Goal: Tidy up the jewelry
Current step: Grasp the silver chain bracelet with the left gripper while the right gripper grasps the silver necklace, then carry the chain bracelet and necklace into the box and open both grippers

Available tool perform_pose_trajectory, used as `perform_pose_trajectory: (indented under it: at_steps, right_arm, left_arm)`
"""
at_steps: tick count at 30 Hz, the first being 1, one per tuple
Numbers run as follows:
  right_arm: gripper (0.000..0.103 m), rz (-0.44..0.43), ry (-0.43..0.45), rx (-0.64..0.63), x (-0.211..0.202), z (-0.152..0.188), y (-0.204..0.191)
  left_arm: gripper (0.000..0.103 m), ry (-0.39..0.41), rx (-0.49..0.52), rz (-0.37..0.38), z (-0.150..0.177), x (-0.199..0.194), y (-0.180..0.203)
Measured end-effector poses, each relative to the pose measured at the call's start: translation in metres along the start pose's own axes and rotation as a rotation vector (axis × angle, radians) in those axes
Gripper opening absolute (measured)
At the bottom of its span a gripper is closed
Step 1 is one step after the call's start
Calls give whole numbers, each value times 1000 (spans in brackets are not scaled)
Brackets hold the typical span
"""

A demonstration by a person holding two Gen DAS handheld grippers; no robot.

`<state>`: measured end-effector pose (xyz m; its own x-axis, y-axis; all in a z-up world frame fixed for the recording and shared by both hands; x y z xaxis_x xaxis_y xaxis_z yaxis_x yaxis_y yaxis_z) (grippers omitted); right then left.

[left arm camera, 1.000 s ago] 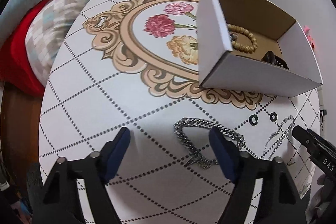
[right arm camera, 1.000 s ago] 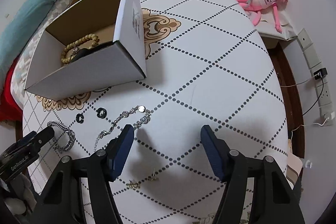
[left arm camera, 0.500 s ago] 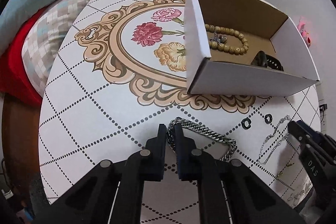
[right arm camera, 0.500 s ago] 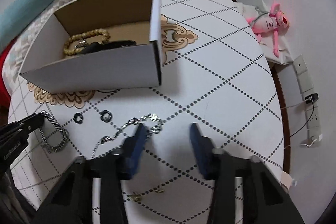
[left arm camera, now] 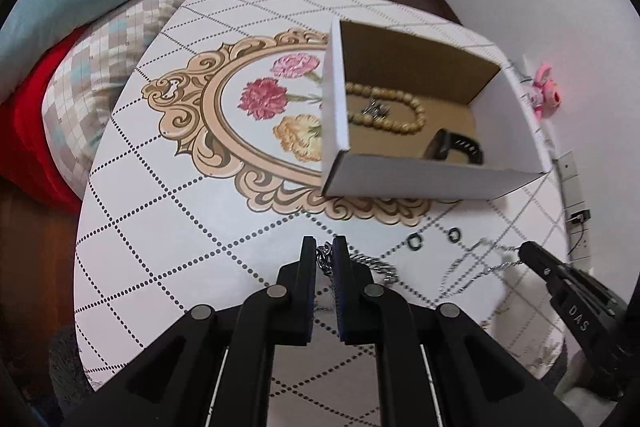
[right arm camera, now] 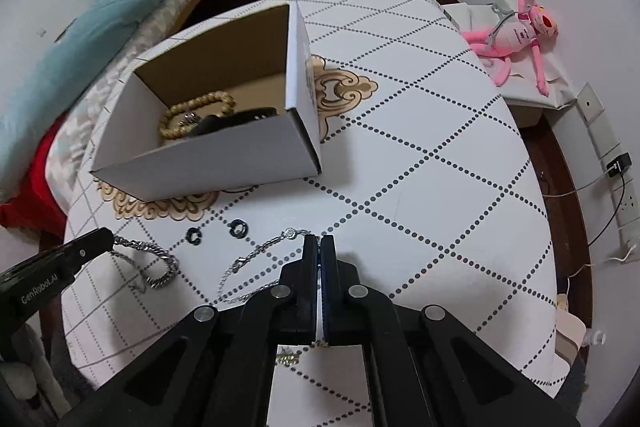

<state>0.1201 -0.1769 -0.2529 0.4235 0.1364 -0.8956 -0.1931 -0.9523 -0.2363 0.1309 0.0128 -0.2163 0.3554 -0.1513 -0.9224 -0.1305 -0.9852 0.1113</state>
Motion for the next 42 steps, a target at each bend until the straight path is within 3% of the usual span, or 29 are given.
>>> perform_pose_trajectory:
  at_steps: [11,17,23,27,33,40,42]
  right_arm:
    - [1,-88,59,10,-40,-15,-5]
    - [1,-143,99,-29,-71,-32,-24]
    - [1,-212,148,-61,-109,-60,-42]
    - [1,-242,169,-89,-121,-89,-58]
    - [1,-219,150,-137,-101,-126,-75]
    - [1,-161,43,-167,-45,-146,-81]
    - [1,-149,6,-171,-29,-148,-81]
  left_arm:
    - [5,83,27,29,-25,-37,3]
    - [5,142,33,85,-43,-69,12]
    - [5,222,58,168,-84,-109,29]
    - [5,245,90,172,-111,-112,36]
    - [5,172,112,156,-133,-70,35]
    - [5,50,97,155,-137,-22,29]
    - [7,22,75,117,-138,-15,23]
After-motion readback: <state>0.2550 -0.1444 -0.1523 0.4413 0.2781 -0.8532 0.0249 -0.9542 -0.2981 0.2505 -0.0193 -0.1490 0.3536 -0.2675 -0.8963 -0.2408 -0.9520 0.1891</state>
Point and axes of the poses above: each gripper's, at about its wrist camera, not at the fingertips, and x roughly the way its jaws point, y to its right, z to its underside, the point moved 7 cm from there along x, roughly the way its jaws point, and after that the axes turned 7 degrees about x, right-handed, at the moved point
